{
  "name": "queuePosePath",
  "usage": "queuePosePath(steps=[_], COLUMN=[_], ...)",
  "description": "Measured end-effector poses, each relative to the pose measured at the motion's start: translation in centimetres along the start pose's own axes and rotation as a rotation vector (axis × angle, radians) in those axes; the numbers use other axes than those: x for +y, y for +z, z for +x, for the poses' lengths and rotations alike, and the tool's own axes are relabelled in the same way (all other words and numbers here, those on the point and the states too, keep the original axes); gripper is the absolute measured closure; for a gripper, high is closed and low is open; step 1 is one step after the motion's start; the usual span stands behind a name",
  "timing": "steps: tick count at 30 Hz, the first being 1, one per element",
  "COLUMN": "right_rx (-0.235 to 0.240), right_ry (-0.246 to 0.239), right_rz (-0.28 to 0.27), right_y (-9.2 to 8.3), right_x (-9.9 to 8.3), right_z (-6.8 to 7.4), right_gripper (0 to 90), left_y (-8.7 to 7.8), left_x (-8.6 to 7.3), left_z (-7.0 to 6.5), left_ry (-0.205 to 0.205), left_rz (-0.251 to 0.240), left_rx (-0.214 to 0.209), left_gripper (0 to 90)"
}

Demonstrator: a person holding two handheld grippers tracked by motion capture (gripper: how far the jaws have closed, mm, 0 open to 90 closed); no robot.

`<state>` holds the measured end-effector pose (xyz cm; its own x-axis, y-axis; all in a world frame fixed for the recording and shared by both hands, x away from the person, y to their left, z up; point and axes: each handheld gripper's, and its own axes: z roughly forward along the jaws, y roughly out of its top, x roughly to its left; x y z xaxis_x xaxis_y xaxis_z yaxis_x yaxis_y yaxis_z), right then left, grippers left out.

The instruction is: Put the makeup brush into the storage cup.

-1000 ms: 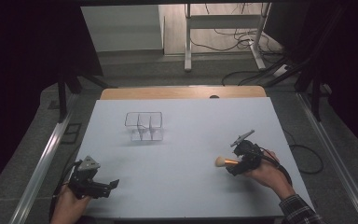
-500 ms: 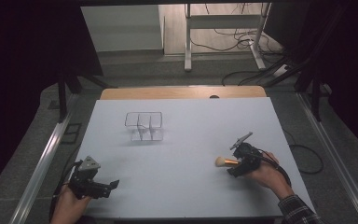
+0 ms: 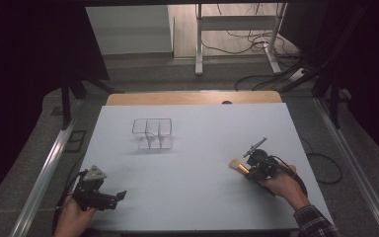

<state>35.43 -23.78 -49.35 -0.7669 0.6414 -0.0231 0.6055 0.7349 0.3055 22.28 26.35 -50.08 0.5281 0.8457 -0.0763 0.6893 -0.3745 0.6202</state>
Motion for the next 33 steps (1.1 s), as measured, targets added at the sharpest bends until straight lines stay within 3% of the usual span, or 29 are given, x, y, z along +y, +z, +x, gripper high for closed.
queuePosePath(steps=[11,22,33], right_rx=[0.039,0.003,-0.021], right_ry=[0.061,0.081,0.086], right_rz=[-0.036,-0.117,-0.174], right_y=[-0.3,-1.5,-2.5], right_x=[-0.6,-1.1,-1.4], right_z=[-0.6,-0.7,-0.7], right_gripper=[73.6,73.6,73.6], left_y=[-0.1,-0.4,-0.7], left_x=[0.1,0.1,0.2], left_z=[0.0,0.2,0.1], left_ry=[-0.014,-0.041,0.023], left_rz=[-0.031,-0.085,-0.128], left_rx=[-0.015,-0.04,-0.029], left_gripper=[0.0,0.0,0.1])
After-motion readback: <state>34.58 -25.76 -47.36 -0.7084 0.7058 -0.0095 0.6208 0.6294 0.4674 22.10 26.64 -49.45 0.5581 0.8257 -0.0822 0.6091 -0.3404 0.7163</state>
